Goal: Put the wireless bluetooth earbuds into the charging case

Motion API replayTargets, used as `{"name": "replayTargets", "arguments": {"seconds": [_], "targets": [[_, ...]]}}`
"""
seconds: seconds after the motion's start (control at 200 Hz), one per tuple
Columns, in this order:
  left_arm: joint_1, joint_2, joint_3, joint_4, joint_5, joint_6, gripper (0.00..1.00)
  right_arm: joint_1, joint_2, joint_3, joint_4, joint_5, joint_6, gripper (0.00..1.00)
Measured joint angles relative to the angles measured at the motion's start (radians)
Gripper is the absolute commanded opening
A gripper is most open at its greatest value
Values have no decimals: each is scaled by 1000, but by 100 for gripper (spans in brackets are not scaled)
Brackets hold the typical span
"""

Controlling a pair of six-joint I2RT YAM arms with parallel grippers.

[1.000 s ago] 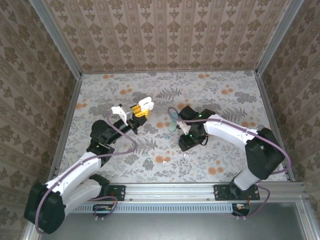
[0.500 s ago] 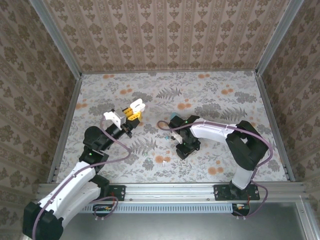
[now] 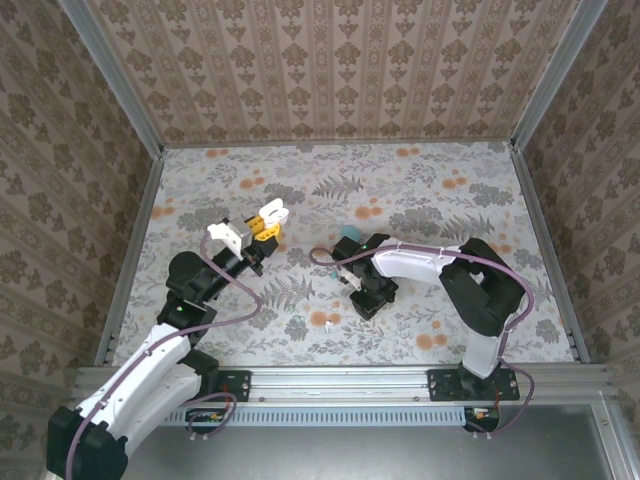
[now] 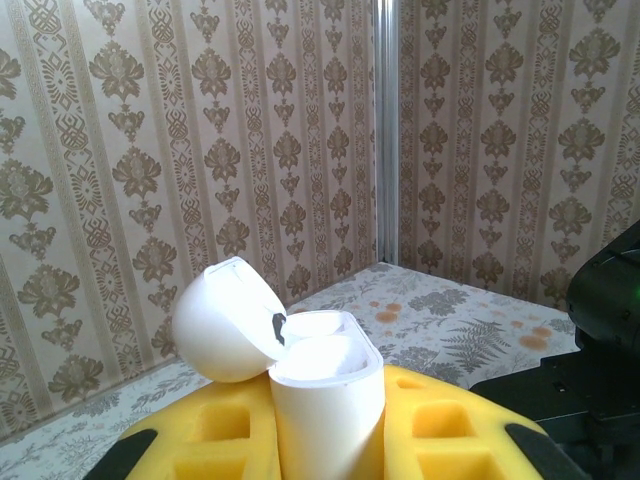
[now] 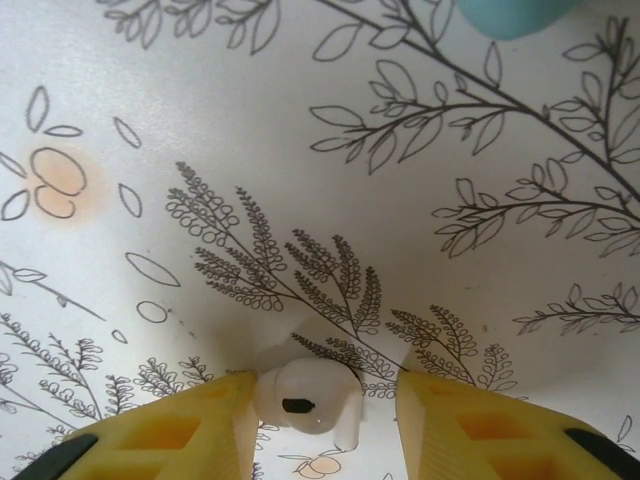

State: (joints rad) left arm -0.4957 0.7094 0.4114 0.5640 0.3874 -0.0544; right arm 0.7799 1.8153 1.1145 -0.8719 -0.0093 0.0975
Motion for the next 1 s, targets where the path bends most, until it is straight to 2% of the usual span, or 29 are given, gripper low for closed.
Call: {"name": "replayTargets", "arguments": {"seconds": [0.22, 0.425, 0.695, 0.805, 1.0], "targets": [[0, 8, 0, 0, 1, 0, 17, 0, 4, 4, 0, 24, 34, 31], [0, 43, 0, 1, 8, 0, 18, -33, -1, 2, 10, 26, 93, 31], [0, 110, 3, 17, 27, -5, 18, -243, -63, -61, 105, 43, 241, 33], [0, 137, 6, 30, 35, -11, 18, -296, -77, -85, 122, 40, 305, 35], [0, 151, 16, 40, 36, -20, 18, -311, -77, -87, 125, 39, 342, 46]]}}
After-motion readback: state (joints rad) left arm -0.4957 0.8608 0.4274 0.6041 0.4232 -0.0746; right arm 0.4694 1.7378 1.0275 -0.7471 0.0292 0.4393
